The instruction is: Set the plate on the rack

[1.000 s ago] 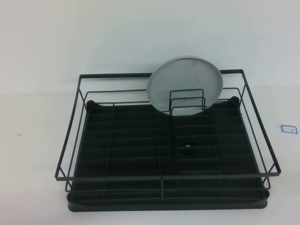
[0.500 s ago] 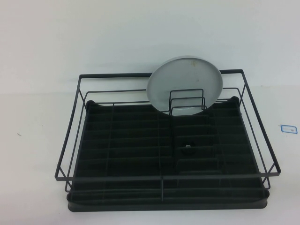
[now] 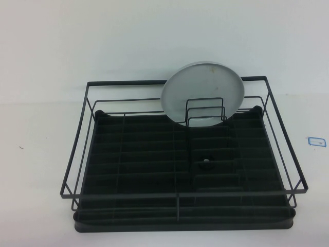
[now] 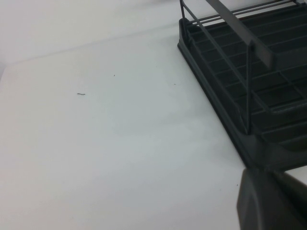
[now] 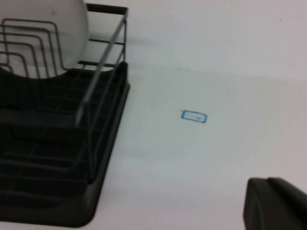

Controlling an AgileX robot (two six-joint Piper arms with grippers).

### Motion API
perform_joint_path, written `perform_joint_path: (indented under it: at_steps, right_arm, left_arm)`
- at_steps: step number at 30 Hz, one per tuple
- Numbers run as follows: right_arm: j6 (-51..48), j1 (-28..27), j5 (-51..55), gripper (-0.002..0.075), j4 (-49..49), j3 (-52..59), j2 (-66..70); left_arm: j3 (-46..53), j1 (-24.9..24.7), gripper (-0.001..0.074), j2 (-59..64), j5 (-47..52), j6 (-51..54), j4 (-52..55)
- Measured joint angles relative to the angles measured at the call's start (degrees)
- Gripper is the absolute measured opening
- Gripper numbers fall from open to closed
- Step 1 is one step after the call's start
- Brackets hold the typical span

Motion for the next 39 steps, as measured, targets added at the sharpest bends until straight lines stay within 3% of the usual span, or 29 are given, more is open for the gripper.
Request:
perform_joint_path:
  at_steps: [10, 21, 39]
  right_arm:
    - [23.8, 0.0, -6.2, 0.0018, -23.8, 1.5, 0.0]
    - [25.4, 0.0, 0.9, 0.0019, -24.4, 1.6, 0.0]
    - [25.4, 0.0, 1.3, 0.0018, -23.4, 1.6, 0.0]
  left_arm:
    - [0.0, 0.0, 0.0000, 0.0, 0.0, 0.0, 0.0]
    - [0.0, 0.0, 0.0000, 0.0, 0.0, 0.0, 0.0]
    - [0.0, 0.0, 0.0000, 0.0, 0.0, 0.0, 0.0]
